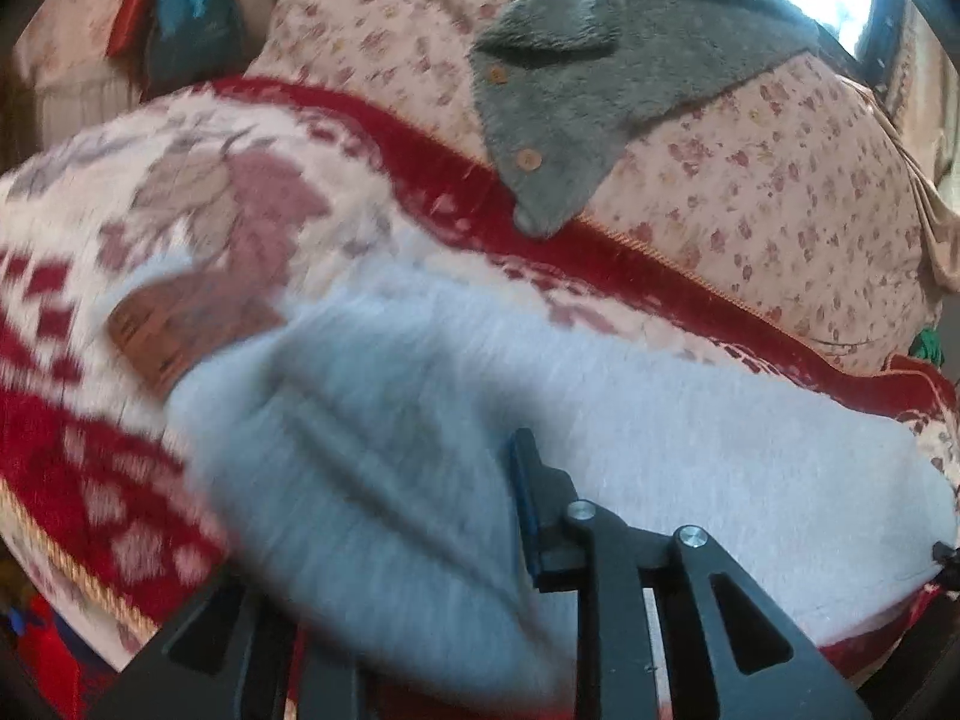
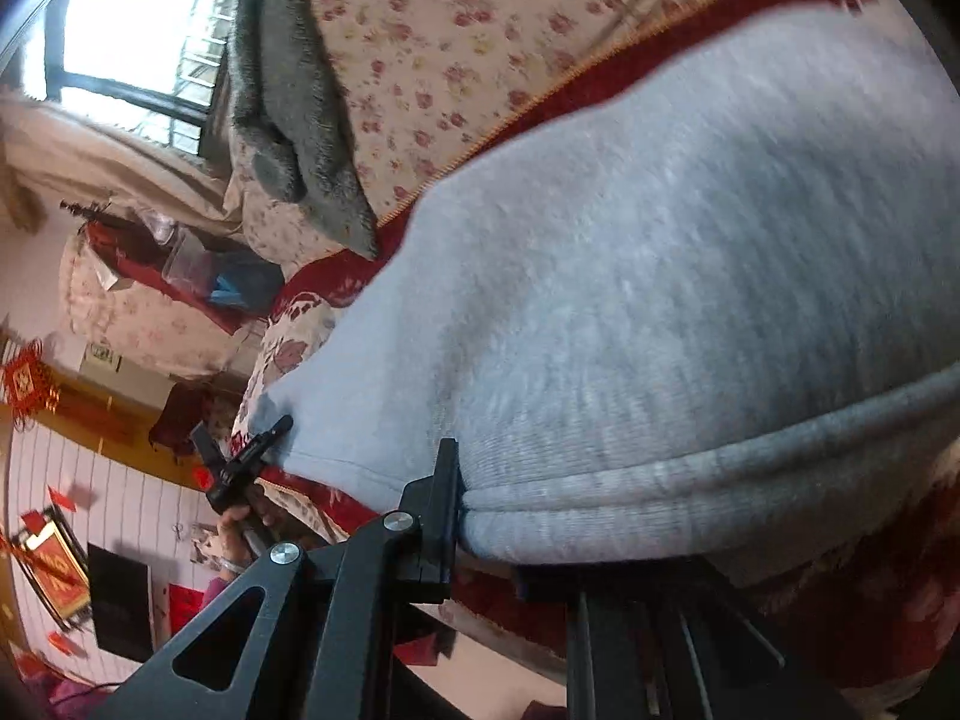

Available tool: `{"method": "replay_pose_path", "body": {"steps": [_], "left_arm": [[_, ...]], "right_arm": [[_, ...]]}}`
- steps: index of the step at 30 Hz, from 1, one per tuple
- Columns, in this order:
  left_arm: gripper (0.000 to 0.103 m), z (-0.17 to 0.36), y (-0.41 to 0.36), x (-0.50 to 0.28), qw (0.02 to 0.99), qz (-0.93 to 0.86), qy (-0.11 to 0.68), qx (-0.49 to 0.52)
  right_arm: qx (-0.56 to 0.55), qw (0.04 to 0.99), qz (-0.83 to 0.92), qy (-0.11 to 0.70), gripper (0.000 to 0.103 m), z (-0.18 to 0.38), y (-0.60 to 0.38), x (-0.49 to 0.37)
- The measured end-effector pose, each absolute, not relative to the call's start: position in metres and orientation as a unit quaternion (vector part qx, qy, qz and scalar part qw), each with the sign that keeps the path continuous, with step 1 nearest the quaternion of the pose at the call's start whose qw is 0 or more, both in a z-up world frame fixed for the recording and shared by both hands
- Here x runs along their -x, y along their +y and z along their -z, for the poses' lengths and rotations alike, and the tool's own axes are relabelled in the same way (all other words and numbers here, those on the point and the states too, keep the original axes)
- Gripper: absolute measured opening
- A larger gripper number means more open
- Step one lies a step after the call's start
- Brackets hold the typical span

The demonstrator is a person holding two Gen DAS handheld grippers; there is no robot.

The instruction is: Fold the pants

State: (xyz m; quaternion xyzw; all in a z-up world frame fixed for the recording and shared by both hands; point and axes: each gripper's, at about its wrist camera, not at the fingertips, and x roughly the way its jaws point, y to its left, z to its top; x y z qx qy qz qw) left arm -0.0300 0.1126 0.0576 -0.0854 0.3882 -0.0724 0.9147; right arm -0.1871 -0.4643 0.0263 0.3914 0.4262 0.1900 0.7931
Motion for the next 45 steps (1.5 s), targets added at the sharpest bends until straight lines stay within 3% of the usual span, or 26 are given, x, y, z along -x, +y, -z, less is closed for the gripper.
{"method": "replay_pose_path", "body": {"steps": [6, 8, 13, 16, 17, 18, 19, 28, 36, 42, 43, 44, 45], "left_arm": [[0.023, -0.075, 0.097, 0.012, 0.936, 0.096, 0.333, 0.06], [0.06, -0.058, 0.106, 0.003, 0.927, 0.074, 0.362, 0.064], [0.06, -0.031, 0.147, 0.022, 0.909, 0.078, 0.387, 0.134], [0.06, -0.037, 0.158, 0.042, 0.909, 0.085, 0.383, 0.141], [0.062, -0.041, 0.159, 0.048, 0.912, 0.08, 0.378, 0.139], [0.069, -0.045, 0.161, 0.056, 0.916, 0.069, 0.373, 0.134], [0.084, -0.048, 0.163, 0.063, 0.921, 0.044, 0.367, 0.126], [0.085, -0.047, 0.191, 0.062, 0.907, 0.028, 0.365, 0.207], [0.085, -0.038, 0.191, 0.049, 0.906, 0.016, 0.366, 0.212], [0.084, -0.044, 0.187, 0.053, 0.917, 0.02, 0.356, 0.18], [0.077, -0.045, 0.185, 0.054, 0.92, 0.022, 0.35, 0.178], [0.058, -0.047, 0.182, 0.054, 0.921, 0.031, 0.345, 0.176], [0.051, -0.047, 0.179, 0.052, 0.922, 0.038, 0.345, 0.173]], "right_arm": [[-0.396, 0.785, -0.179, 0.441, 0.014, -0.015, -0.469, 0.19], [-0.395, 0.779, -0.173, 0.456, 0.014, -0.007, -0.466, 0.189], [-0.369, 0.769, -0.202, 0.482, 0.021, -0.019, -0.467, 0.193], [-0.282, 0.781, -0.23, 0.507, 0.042, -0.049, -0.46, 0.2], [-0.267, 0.779, -0.24, 0.514, 0.054, -0.055, -0.456, 0.201], [-0.249, 0.775, -0.258, 0.521, 0.064, -0.064, -0.449, 0.201], [-0.235, 0.774, -0.272, 0.522, 0.065, -0.071, -0.441, 0.2], [-0.067, 0.788, -0.397, 0.466, 0.068, -0.117, -0.268, 0.092], [0.006, 0.778, -0.462, 0.426, 0.074, -0.111, -0.077, -0.043], [0.159, 0.743, -0.466, 0.453, 0.072, -0.056, 0.018, -0.07], [0.182, 0.739, -0.461, 0.456, 0.065, -0.048, 0.023, -0.069], [0.195, 0.736, -0.461, 0.457, 0.037, -0.044, 0.025, -0.068], [0.207, 0.743, -0.455, 0.446, 0.025, -0.043, 0.024, -0.065]]}}
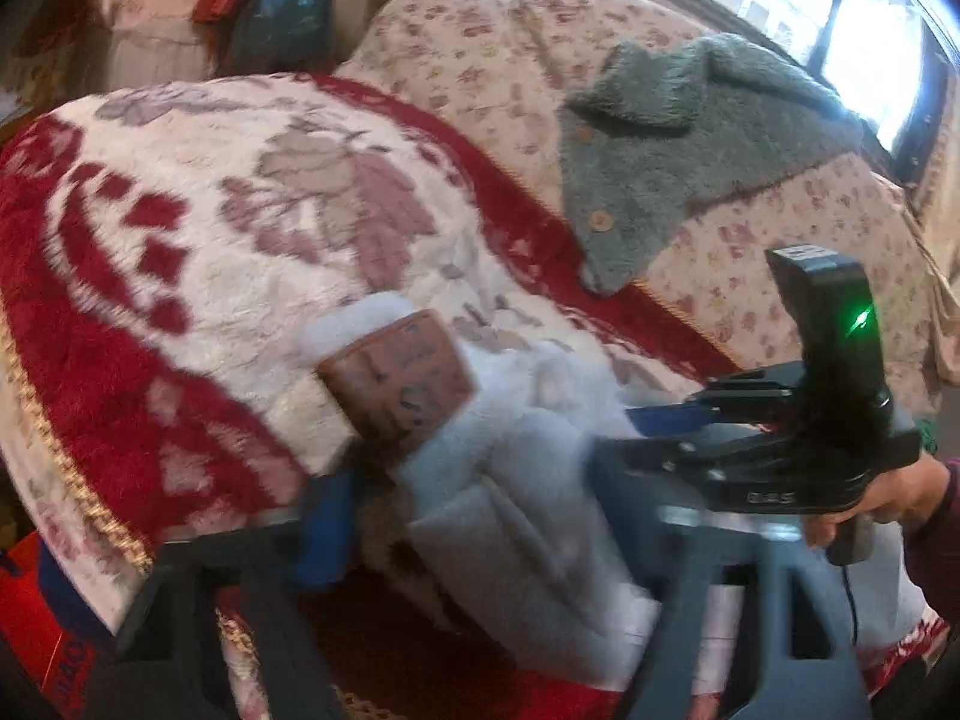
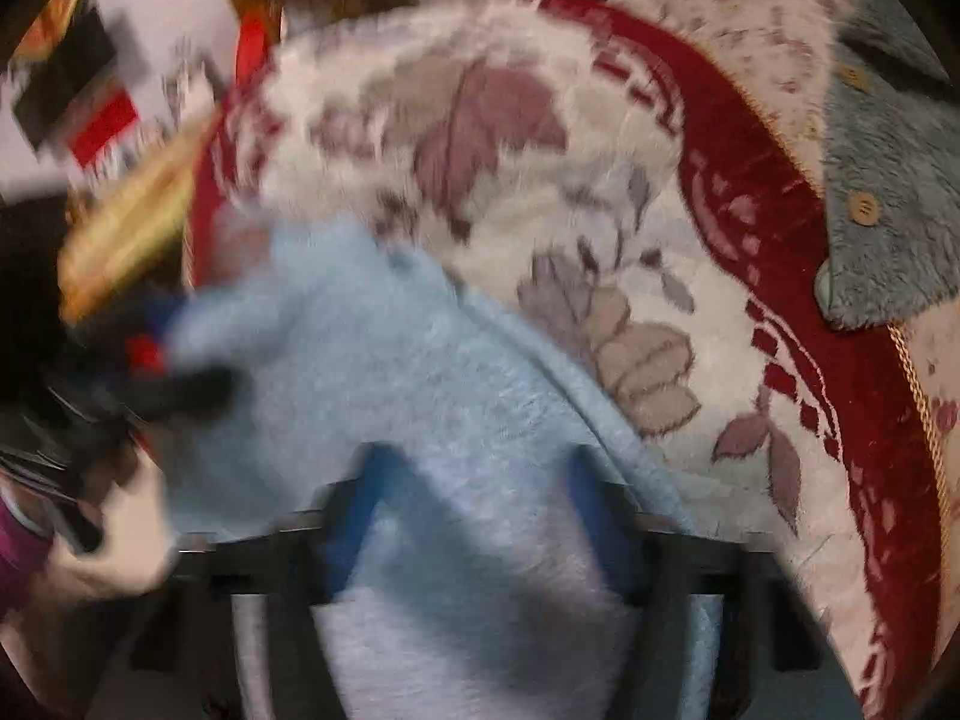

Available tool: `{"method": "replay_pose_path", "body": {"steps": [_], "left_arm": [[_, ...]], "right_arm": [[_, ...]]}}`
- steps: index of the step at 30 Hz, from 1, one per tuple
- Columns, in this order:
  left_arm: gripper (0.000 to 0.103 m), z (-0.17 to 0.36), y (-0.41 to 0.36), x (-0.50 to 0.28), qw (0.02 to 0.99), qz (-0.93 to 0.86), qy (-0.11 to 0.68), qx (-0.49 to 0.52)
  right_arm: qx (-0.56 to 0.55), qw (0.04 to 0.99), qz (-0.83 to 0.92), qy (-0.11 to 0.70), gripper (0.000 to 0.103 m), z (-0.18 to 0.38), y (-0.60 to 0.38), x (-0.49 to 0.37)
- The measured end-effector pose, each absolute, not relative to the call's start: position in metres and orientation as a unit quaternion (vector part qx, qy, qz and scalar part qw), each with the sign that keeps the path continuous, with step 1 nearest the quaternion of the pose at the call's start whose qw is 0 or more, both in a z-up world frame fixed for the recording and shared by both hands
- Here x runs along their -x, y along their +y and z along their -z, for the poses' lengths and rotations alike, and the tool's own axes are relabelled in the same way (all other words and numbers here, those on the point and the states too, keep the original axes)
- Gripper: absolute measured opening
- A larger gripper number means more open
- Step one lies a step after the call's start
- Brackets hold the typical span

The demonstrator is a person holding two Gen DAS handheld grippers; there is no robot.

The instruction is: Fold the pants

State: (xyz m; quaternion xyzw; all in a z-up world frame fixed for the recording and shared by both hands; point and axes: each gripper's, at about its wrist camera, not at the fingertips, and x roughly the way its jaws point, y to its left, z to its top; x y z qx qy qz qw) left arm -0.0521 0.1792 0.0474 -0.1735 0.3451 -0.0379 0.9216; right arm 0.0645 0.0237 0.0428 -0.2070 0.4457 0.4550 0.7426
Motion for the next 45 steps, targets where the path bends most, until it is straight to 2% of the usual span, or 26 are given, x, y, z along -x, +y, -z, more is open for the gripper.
{"method": "replay_pose_path", "body": {"steps": [2, 3, 5, 9, 13, 15, 17, 24, 25, 26, 28, 32, 35, 37, 39, 40, 42, 44, 45], "left_arm": [[0.046, -0.05, 0.176, 0.048, 0.923, 0.043, 0.339, 0.178], [0.042, -0.052, 0.177, 0.045, 0.921, 0.053, 0.336, 0.192], [0.037, -0.053, 0.18, 0.041, 0.911, 0.081, 0.327, 0.236], [0.035, -0.038, 0.18, 0.04, 0.883, 0.105, 0.339, 0.306], [0.034, -0.024, 0.162, 0.042, 0.896, 0.065, 0.363, 0.249], [0.035, -0.028, 0.162, 0.043, 0.897, 0.069, 0.357, 0.253], [0.041, -0.03, 0.165, 0.042, 0.896, 0.067, 0.355, 0.258], [0.042, -0.023, 0.177, 0.06, 0.887, 0.045, 0.361, 0.285], [0.048, -0.025, 0.177, 0.068, 0.89, 0.042, 0.357, 0.28], [0.065, -0.029, 0.176, 0.074, 0.897, 0.026, 0.353, 0.263], [0.08, -0.034, 0.176, 0.083, 0.91, -0.015, 0.341, 0.234], [0.084, -0.03, 0.188, 0.078, 0.901, -0.002, 0.338, 0.272], [0.086, -0.013, 0.191, 0.057, 0.875, 0.016, 0.37, 0.312], [0.086, -0.007, 0.19, 0.046, 0.871, 0.007, 0.374, 0.32], [0.086, -0.004, 0.189, 0.035, 0.865, 0.026, 0.369, 0.337], [0.086, -0.001, 0.188, 0.027, 0.859, 0.032, 0.372, 0.35], [0.085, 0.006, 0.187, 0.013, 0.85, 0.045, 0.373, 0.37], [0.049, 0.007, 0.187, 0.001, 0.847, 0.053, 0.372, 0.375], [0.046, 0.002, 0.186, -0.001, 0.855, 0.05, 0.371, 0.359]], "right_arm": [[0.204, 0.749, -0.451, 0.44, 0.012, -0.047, 0.011, -0.063], [0.196, 0.753, -0.448, 0.441, 0.01, -0.052, 0.005, -0.065], [0.193, 0.762, -0.443, 0.432, 0.009, -0.063, -0.003, -0.068], [0.208, 0.771, -0.424, 0.426, 0.009, -0.08, -0.013, -0.069], [0.242, 0.766, -0.416, 0.426, 0.009, -0.074, -0.008, -0.062], [0.248, 0.77, -0.408, 0.424, 0.009, -0.07, -0.006, -0.06], [0.249, 0.77, -0.405, 0.425, 0.009, -0.069, -0.007, -0.06], [0.283, 0.756, -0.404, 0.431, 0.01, -0.044, 0.014, -0.049], [0.289, 0.757, -0.402, 0.425, 0.011, -0.043, 0.017, -0.047], [0.291, 0.759, -0.401, 0.422, 0.012, -0.042, 0.018, -0.046], [0.271, 0.762, -0.405, 0.427, 0.014, -0.043, 0.015, -0.05], [0.197, 0.767, -0.415, 0.449, 0.015, -0.051, -0.001, -0.063], [0.138, 0.772, -0.421, 0.457, 0.02, -0.064, -0.013, -0.066], [0.106, 0.771, -0.426, 0.461, 0.033, -0.072, -0.021, -0.063], [0.081, 0.766, -0.437, 0.465, 0.065, -0.075, -0.026, -0.056], [0.075, 0.765, -0.438, 0.466, 0.069, -0.074, -0.028, -0.053], [0.076, 0.77, -0.43, 0.466, 0.069, -0.068, -0.029, -0.045], [0.072, 0.769, -0.424, 0.472, 0.069, -0.059, -0.031, -0.043], [0.064, 0.766, -0.418, 0.484, 0.069, -0.051, -0.032, -0.042]]}}
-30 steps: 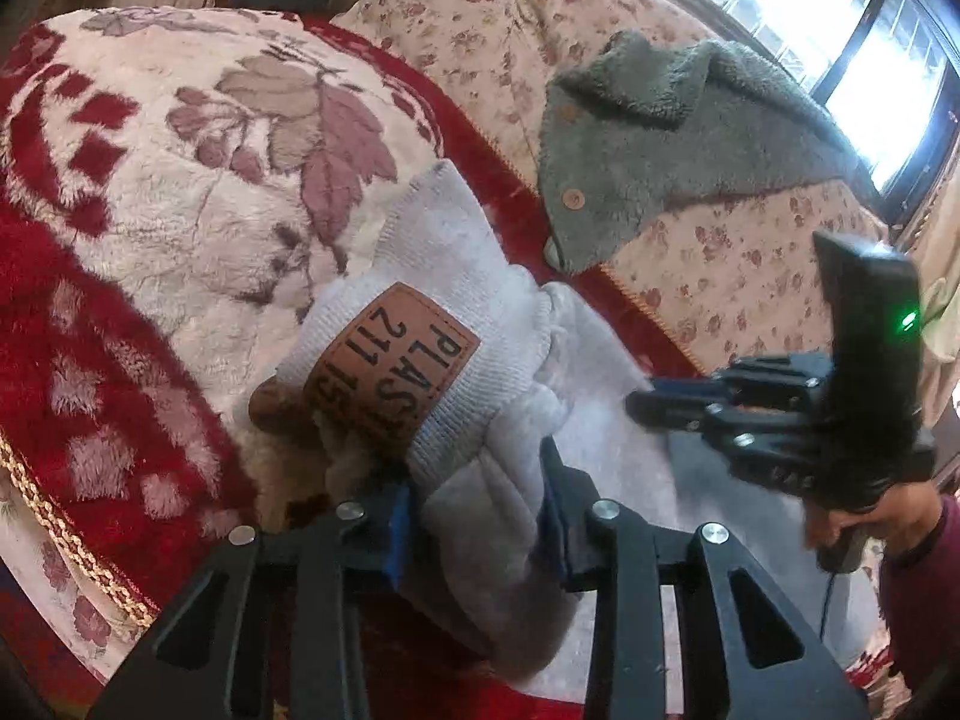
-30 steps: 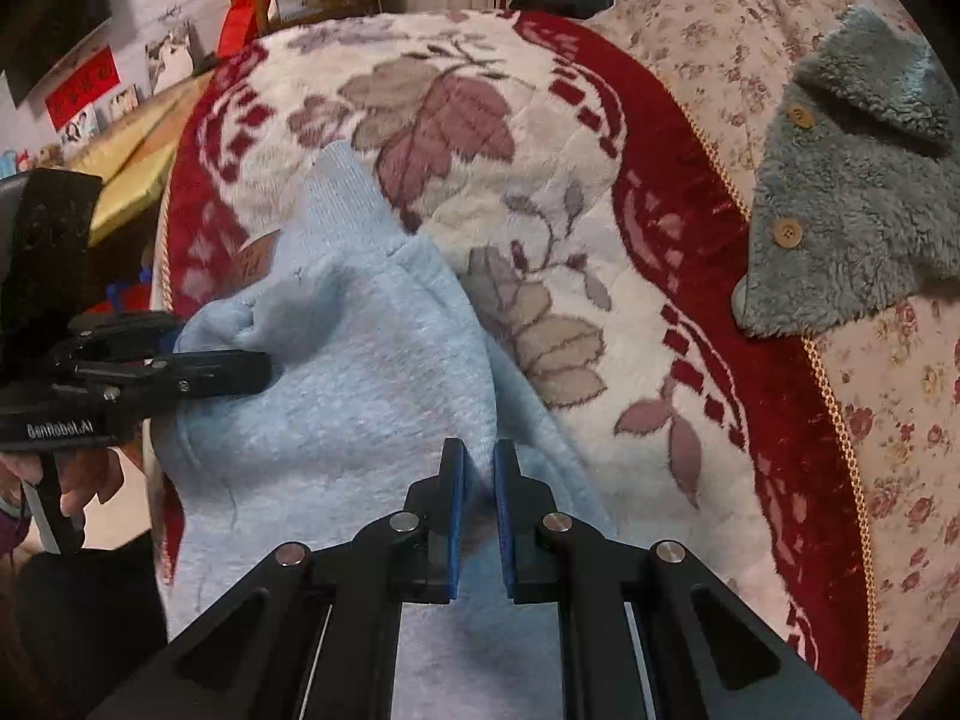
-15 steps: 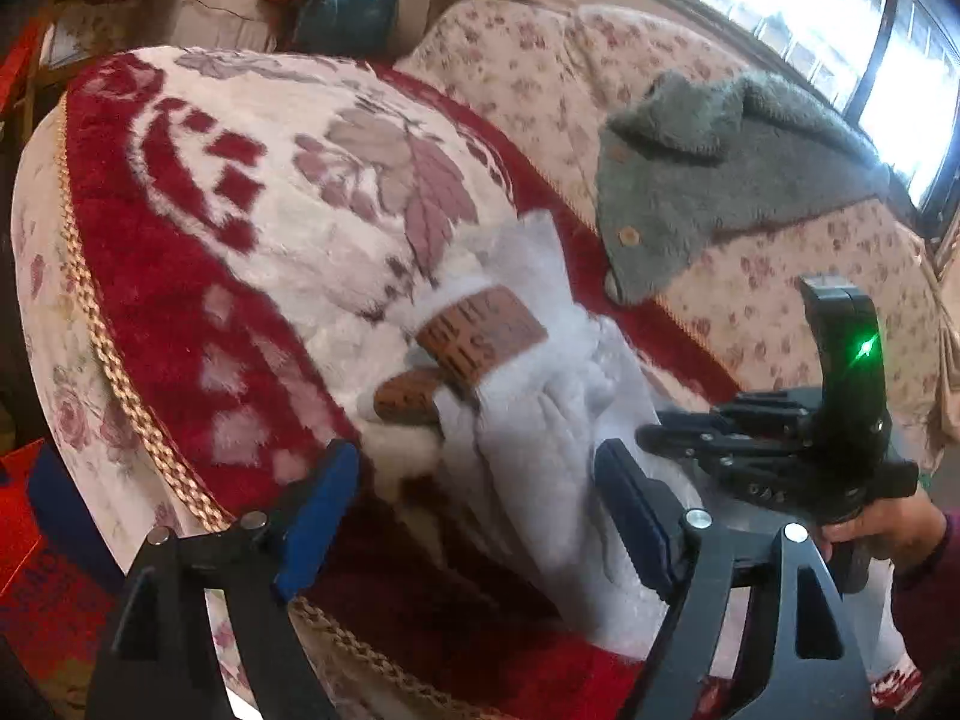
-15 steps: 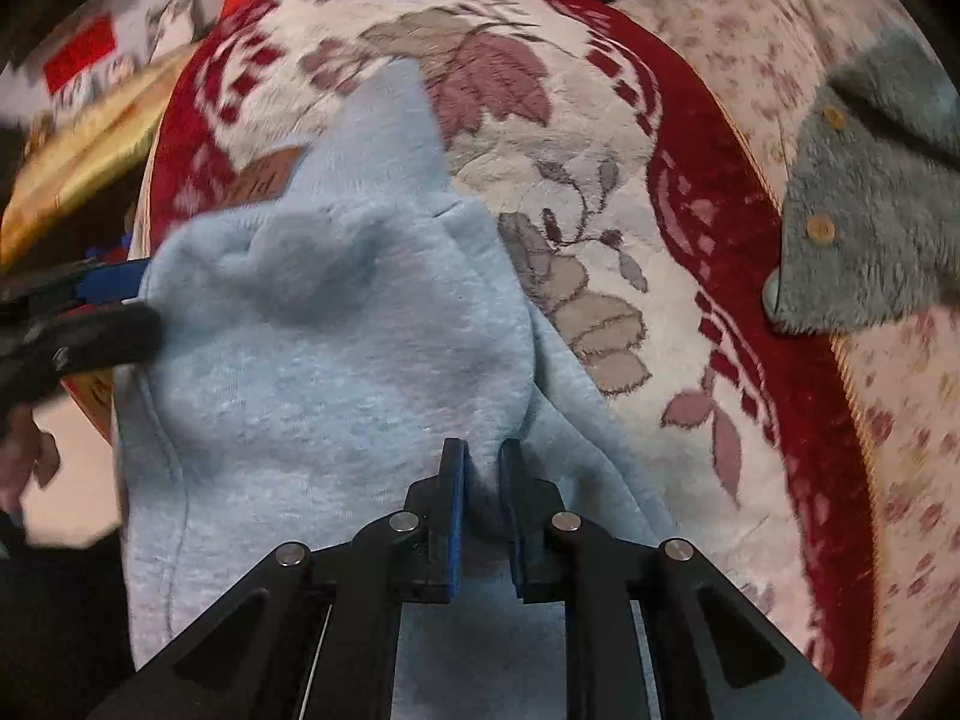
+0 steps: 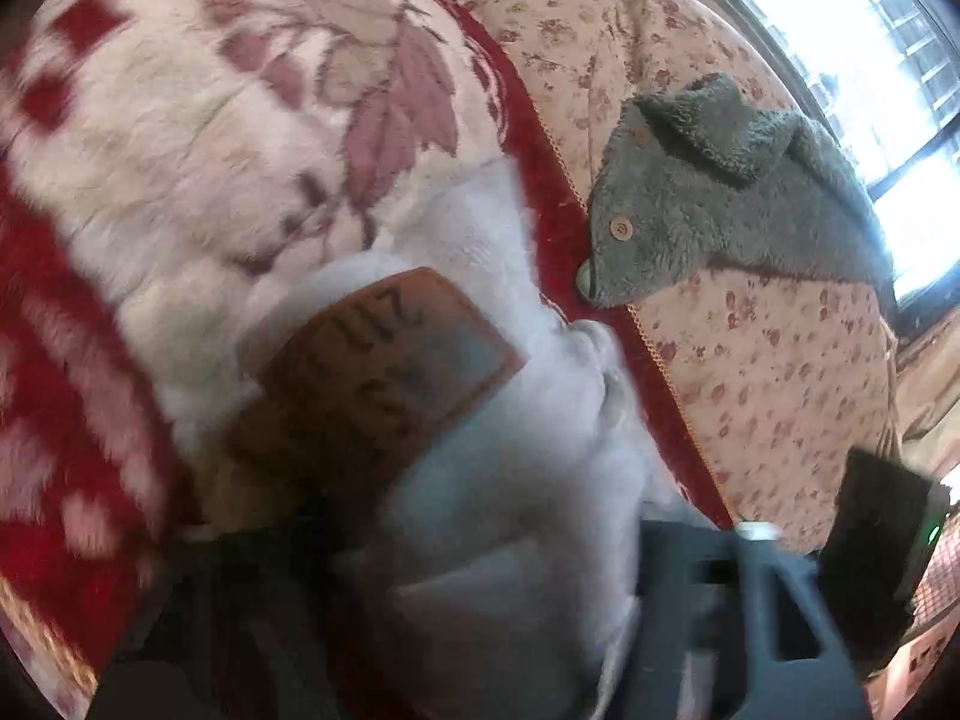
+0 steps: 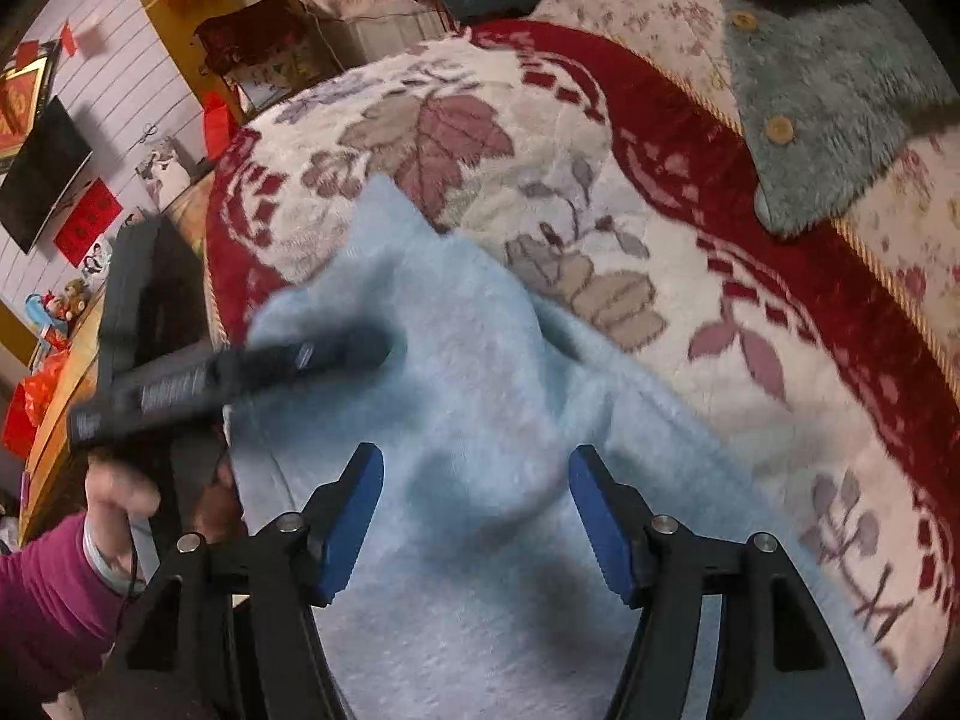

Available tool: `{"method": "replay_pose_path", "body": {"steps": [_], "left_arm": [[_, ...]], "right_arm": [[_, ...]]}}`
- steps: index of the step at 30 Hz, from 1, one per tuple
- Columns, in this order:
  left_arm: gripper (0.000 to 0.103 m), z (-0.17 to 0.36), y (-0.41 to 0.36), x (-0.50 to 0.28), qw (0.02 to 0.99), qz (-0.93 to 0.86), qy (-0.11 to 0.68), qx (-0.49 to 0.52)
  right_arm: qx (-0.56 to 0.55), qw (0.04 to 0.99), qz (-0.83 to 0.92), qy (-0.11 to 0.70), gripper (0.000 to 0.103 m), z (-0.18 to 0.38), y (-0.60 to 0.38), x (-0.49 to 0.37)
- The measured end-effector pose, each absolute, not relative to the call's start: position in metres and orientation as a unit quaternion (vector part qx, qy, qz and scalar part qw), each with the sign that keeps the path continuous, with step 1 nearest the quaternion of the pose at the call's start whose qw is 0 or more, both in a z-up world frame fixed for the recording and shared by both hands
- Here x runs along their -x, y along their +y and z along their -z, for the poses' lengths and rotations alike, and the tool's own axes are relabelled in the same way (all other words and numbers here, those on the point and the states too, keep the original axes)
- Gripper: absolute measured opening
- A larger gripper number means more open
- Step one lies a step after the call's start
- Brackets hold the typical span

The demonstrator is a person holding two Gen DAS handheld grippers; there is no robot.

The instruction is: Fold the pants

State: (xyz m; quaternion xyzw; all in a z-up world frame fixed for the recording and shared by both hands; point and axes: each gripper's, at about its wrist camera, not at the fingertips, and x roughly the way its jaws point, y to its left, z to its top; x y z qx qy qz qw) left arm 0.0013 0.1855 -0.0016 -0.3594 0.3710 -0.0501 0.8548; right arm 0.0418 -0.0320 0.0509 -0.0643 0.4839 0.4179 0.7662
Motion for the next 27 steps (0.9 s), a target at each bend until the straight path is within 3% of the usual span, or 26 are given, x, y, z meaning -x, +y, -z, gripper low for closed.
{"method": "replay_pose_path", "body": {"steps": [2, 6, 9, 12, 18, 19, 20, 21, 27], "left_arm": [[0.034, -0.02, 0.175, 0.003, 0.886, 0.054, 0.355, 0.293], [0.032, -0.036, 0.159, 0.019, 0.92, 0.035, 0.345, 0.184], [0.039, -0.007, 0.174, 0.015, 0.895, 0.02, 0.382, 0.229], [0.042, 0.003, 0.183, 0.023, 0.887, 0.032, 0.369, 0.275], [0.052, -0.02, 0.172, 0.048, 0.895, -0.001, 0.388, 0.218], [0.063, -0.025, 0.171, 0.054, 0.898, -0.014, 0.387, 0.209], [0.087, -0.033, 0.169, 0.063, 0.904, -0.049, 0.382, 0.187], [0.092, -0.037, 0.169, 0.07, 0.908, -0.078, 0.375, 0.169], [0.093, -0.067, 0.154, 0.098, 0.917, -0.067, 0.361, 0.154]], "right_arm": [[0.052, 0.762, -0.414, 0.494, 0.069, -0.043, -0.035, -0.041], [0.033, 0.769, -0.425, 0.477, 0.073, -0.038, -0.038, -0.034], [0.045, 0.773, -0.431, 0.464, 0.081, -0.031, -0.033, -0.027], [0.071, 0.778, -0.426, 0.457, 0.081, -0.034, -0.03, -0.018], [0.059, 0.781, -0.414, 0.464, 0.081, -0.044, -0.072, 0.001], [0.053, 0.784, -0.41, 0.463, 0.081, -0.045, -0.084, 0.004], [0.048, 0.788, -0.401, 0.464, 0.081, -0.046, -0.096, 0.009], [0.047, 0.793, -0.387, 0.469, 0.081, -0.046, -0.107, 0.011], [0.002, 0.824, -0.311, 0.473, 0.081, -0.051, -0.21, 0.04]]}}
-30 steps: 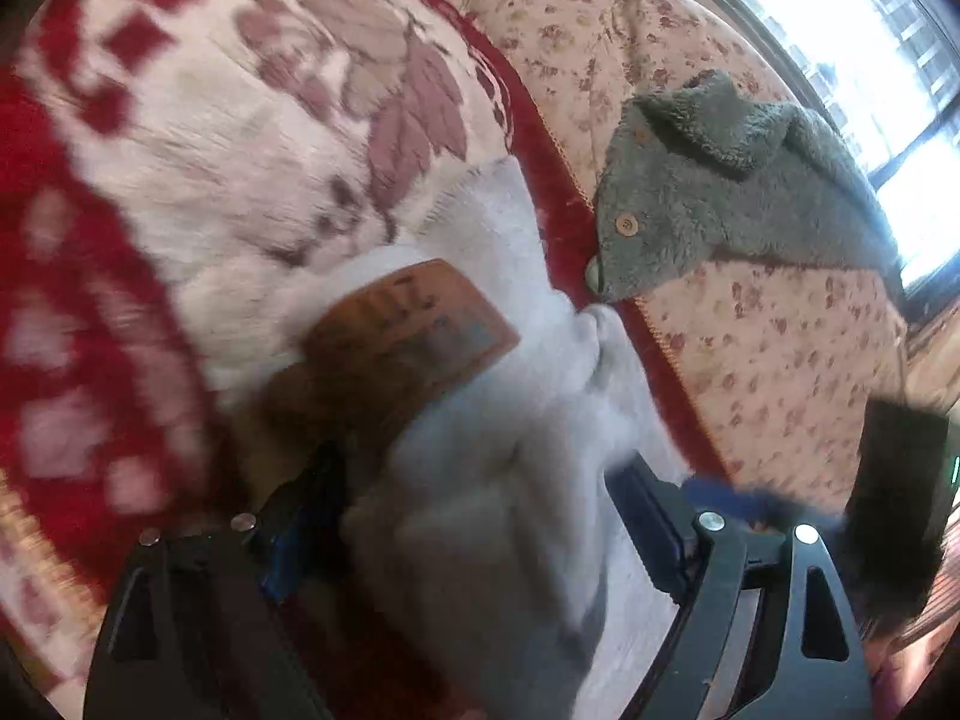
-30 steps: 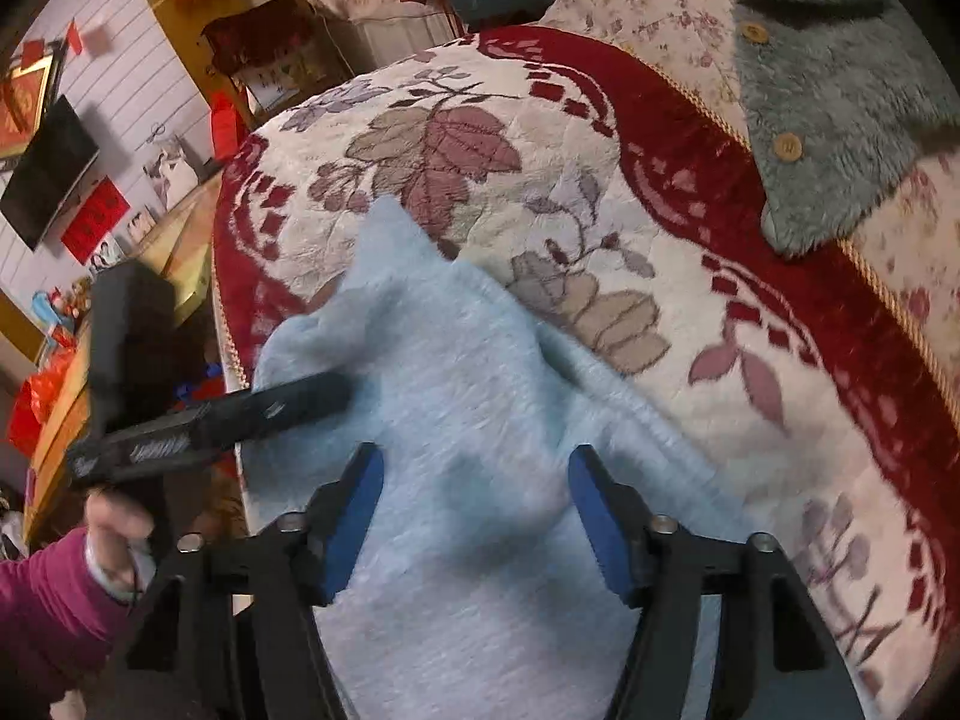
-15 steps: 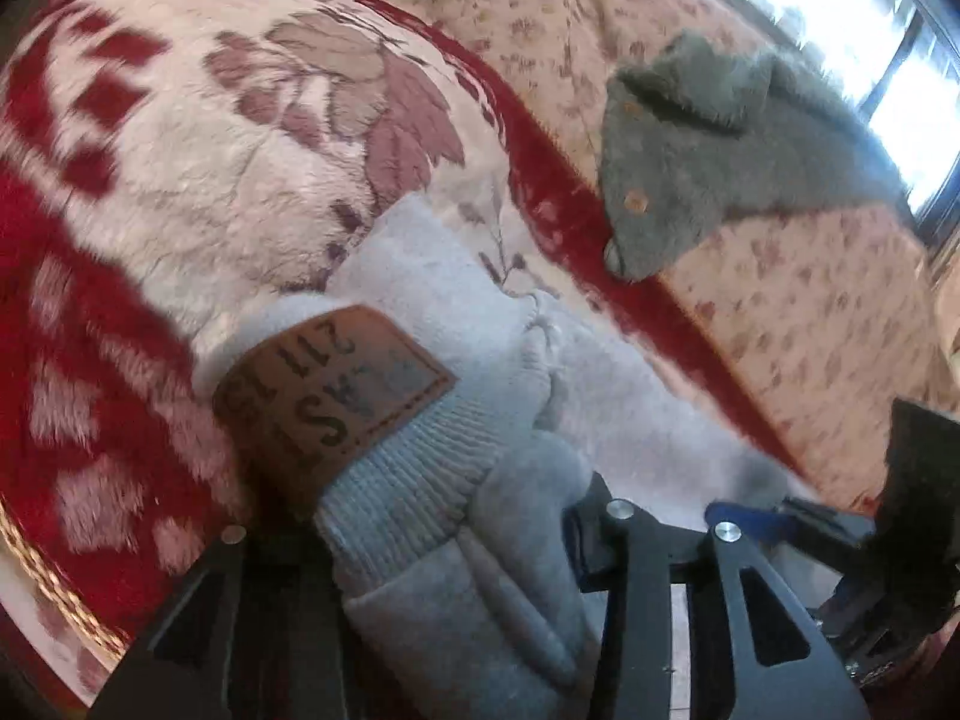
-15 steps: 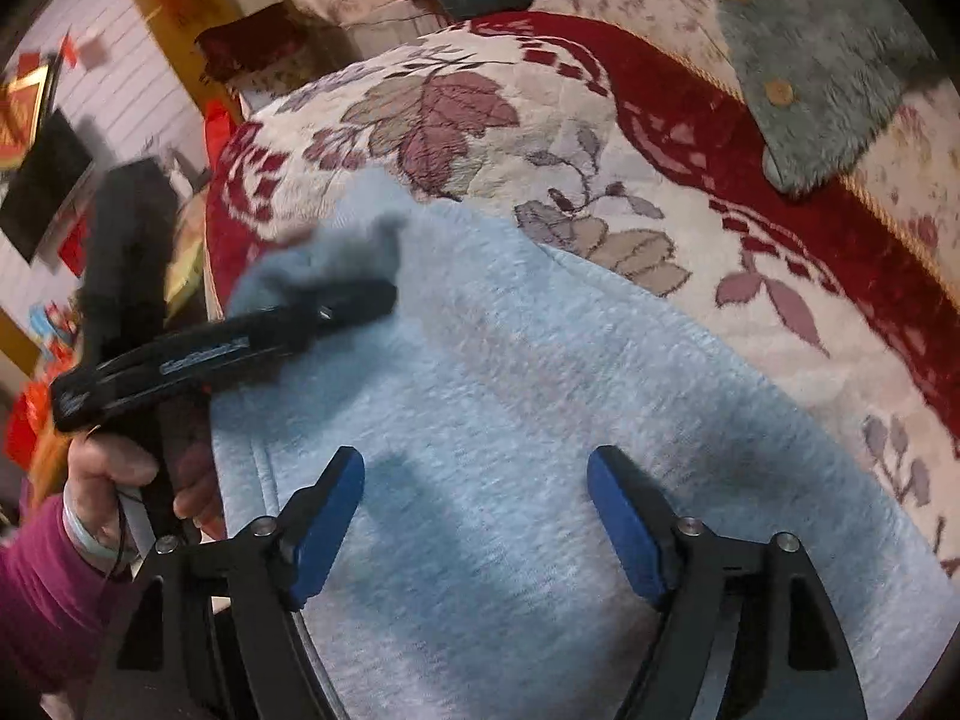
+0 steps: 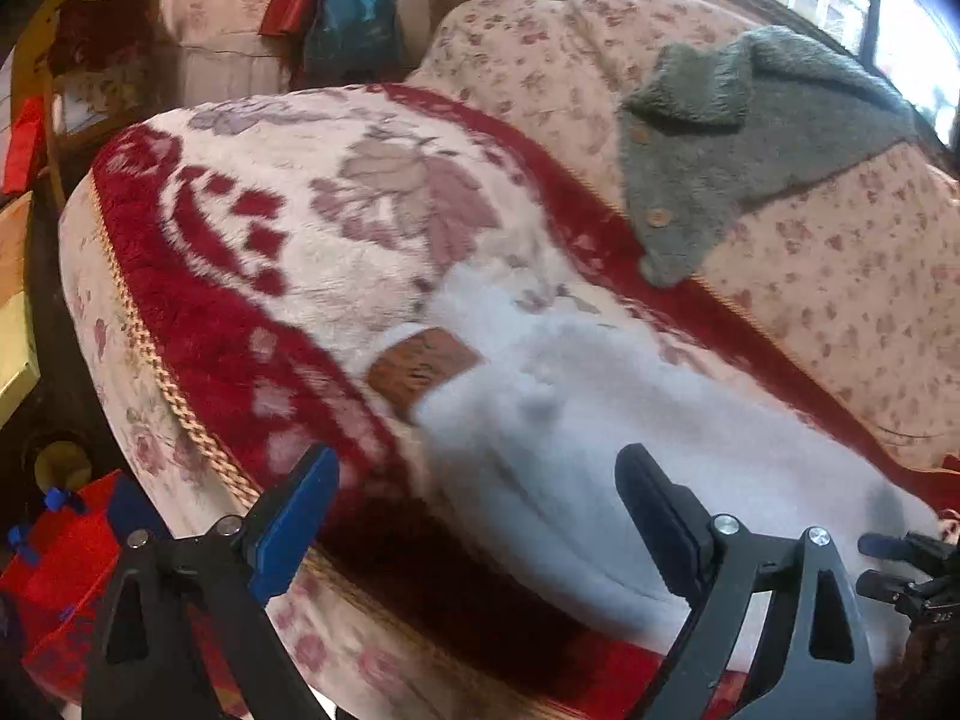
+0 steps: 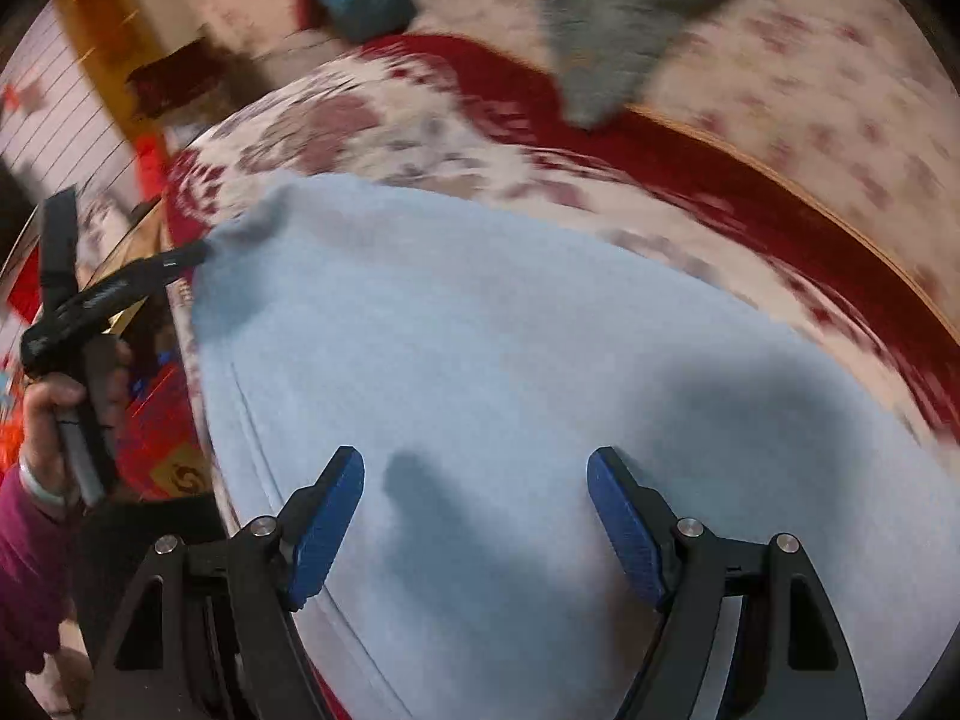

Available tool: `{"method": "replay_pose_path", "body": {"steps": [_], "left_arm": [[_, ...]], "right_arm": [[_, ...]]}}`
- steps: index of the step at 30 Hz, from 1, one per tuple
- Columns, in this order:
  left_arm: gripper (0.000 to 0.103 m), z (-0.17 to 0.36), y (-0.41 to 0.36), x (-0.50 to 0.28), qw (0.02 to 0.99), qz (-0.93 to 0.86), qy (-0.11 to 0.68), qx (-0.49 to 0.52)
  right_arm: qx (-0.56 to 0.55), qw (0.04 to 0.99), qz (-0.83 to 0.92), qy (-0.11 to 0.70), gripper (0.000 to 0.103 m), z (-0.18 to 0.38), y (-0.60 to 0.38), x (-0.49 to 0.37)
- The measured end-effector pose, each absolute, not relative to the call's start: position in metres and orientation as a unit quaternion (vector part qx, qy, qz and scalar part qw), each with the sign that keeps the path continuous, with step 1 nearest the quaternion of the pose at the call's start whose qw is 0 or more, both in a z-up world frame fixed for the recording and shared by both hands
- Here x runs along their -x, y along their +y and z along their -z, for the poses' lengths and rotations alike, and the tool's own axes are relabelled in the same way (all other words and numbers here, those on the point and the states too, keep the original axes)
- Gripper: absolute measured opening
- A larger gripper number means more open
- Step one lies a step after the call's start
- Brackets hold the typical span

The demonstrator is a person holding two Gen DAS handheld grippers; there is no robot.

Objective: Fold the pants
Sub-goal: 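Grasp the ribbed leg cuff with the right gripper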

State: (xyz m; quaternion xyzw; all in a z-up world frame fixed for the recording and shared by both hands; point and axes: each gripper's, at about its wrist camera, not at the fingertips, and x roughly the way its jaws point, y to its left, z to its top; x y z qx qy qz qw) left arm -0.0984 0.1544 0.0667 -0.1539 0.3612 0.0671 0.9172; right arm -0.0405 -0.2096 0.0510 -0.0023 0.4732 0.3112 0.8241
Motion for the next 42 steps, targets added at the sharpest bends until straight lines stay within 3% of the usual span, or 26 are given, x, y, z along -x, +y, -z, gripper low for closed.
{"method": "replay_pose_path", "body": {"steps": [12, 18, 26, 30, 40, 41, 42], "left_arm": [[0.093, -0.124, -0.035, 0.098, 0.91, 0.179, 0.365, 0.077], [0.093, -0.122, -0.14, 0.115, 0.882, 0.276, 0.382, 0.022], [0.093, -0.108, -0.259, 0.137, 0.847, 0.347, 0.402, -0.024], [0.093, -0.101, -0.301, 0.145, 0.833, 0.373, 0.407, -0.044], [0.093, -0.094, -0.352, 0.166, 0.81, 0.42, 0.403, -0.069], [0.093, -0.094, -0.356, 0.169, 0.81, 0.423, 0.399, -0.073], [0.093, -0.095, -0.359, 0.172, 0.809, 0.428, 0.396, -0.077]], "right_arm": [[-0.176, 0.874, -0.134, 0.433, 0.087, -0.107, -0.46, 0.169], [-0.287, 0.851, -0.019, 0.439, 0.09, -0.094, -0.579, 0.234], [-0.374, 0.817, -0.034, 0.438, 0.09, -0.049, -0.614, 0.251], [-0.457, 0.793, -0.087, 0.394, 0.09, -0.04, -0.621, 0.25], [-0.45, 0.795, -0.086, 0.396, 0.09, -0.033, -0.615, 0.228], [-0.448, 0.797, -0.084, 0.396, 0.086, -0.033, -0.614, 0.223], [-0.443, 0.802, -0.089, 0.39, 0.07, -0.035, -0.612, 0.22]]}}
